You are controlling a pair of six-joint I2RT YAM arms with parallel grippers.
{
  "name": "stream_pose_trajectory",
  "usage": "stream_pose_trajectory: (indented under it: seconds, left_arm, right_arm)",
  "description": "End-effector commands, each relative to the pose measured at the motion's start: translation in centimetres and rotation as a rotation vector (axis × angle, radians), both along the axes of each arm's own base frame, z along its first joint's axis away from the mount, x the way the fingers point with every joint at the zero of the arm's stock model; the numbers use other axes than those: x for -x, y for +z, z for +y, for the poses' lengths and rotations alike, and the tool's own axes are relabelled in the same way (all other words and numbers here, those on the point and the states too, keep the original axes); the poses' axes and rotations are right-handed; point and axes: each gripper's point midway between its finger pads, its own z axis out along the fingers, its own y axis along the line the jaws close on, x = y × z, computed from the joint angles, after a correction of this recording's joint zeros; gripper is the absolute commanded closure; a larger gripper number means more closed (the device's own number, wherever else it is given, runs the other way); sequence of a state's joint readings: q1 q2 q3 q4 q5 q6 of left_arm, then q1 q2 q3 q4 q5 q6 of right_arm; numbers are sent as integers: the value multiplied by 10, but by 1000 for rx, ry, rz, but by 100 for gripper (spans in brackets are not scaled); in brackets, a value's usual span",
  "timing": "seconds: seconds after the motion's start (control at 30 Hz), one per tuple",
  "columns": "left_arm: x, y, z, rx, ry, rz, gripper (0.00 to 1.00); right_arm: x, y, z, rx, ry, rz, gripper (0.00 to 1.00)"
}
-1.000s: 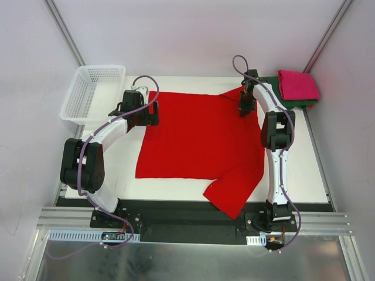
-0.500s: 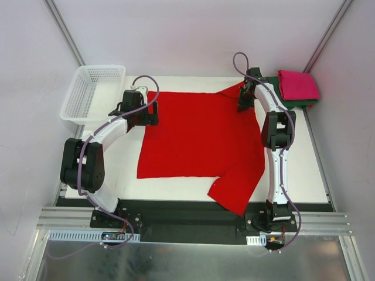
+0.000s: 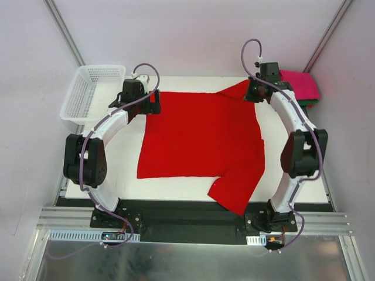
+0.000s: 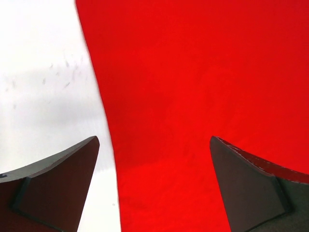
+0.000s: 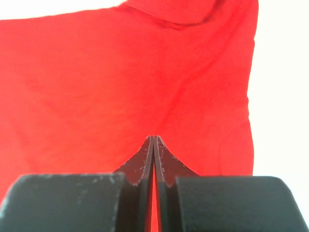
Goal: Fold and stack the t-shirts
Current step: Flatten out the tshirt, then grap the side of the flattened tshirt closest away from the robot with both arms
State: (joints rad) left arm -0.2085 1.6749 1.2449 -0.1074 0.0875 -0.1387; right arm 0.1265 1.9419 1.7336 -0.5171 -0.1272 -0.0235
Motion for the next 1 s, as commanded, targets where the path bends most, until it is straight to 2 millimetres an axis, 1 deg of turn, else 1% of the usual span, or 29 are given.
stream_pose_trajectory:
  seconds: [0.0,0.03,0.07,0.1,0.13,0.17,0.2,0.23,0.27,0.3,0.33,0.37,0.4,0.43,0.47,0.5,0.6,0.63,0.7,0.73,0.77,0.8,0.83,0.9,0.93,0.97]
  left_arm:
    - [-24,4,-20,69,-58,-18,1]
    - [-29,-7,-22,77,-60,3,1]
    - [-32,-9,-27,92,-70,10,1]
    - [-39,-6,-30,101,-75,2,1]
    - [-43,-8,-32,113,-78,7,1]
    - [-46,-19,-35,119,-79,30,2]
    - [-53,-13,-39,134,-93,19,2]
    - [-56,-16,-42,145,-95,27,3]
    - [-59,-26,-44,149,-98,46,15]
    - [-64,-23,-47,159,-107,38,22]
    - [-66,-26,-49,163,-108,45,27]
    - [-68,-34,-49,170,-98,62,35]
    - [-71,-32,-50,175,-96,58,58]
    - [-72,-34,-52,184,-92,65,76]
    - [-74,-38,-52,187,-88,72,87]
    - [-77,-37,-53,190,-86,71,100]
    - [-84,-43,-53,186,-78,76,100]
    - [-86,-50,-52,179,-72,85,100]
    - [-90,-50,-51,177,-67,84,100]
    - [-91,-55,-50,172,-62,95,100]
    - [-94,-54,-49,169,-57,91,100]
    - [-95,-55,-47,168,-53,94,100]
    - [-95,-63,-46,166,-46,114,100]
    - [-98,-65,-45,167,-40,119,100]
    - [-97,-72,-44,165,-34,142,100]
    - [-100,-72,-44,167,-31,142,100]
  right_arm:
    - [34,53,19,-33,34,-116,96]
    - [46,45,19,-31,39,-91,97]
    - [57,56,25,-53,36,-104,96]
    - [66,57,27,-58,43,-100,96]
    - [74,56,30,-65,50,-95,95]
    - [88,54,34,-69,66,-86,93]
    - [97,52,36,-72,77,-71,92]
    - [104,51,37,-72,82,-64,90]
    - [114,43,39,-66,95,-42,88]
    - [122,47,39,-68,99,-47,87]
    - [128,46,40,-68,102,-44,86]
    - [133,45,42,-67,111,-41,82]
    - [141,45,41,-62,116,-41,81]
    - [144,43,41,-56,117,-38,80]
    - [147,43,42,-53,121,-36,78]
    - [151,41,41,-50,124,-26,78]
    - [160,38,42,-49,136,-11,76]
    - [163,36,42,-48,137,-5,76]
    - [167,35,42,-52,142,0,71]
    - [170,34,42,-54,143,0,60]
    - [171,35,42,-56,140,-1,52]
    - [173,35,41,-57,139,0,47]
    - [174,34,41,-58,137,2,41]
    - [176,36,41,-62,138,-1,39]
    - [177,37,41,-61,139,-2,39]
    - [178,37,40,-59,139,1,38]
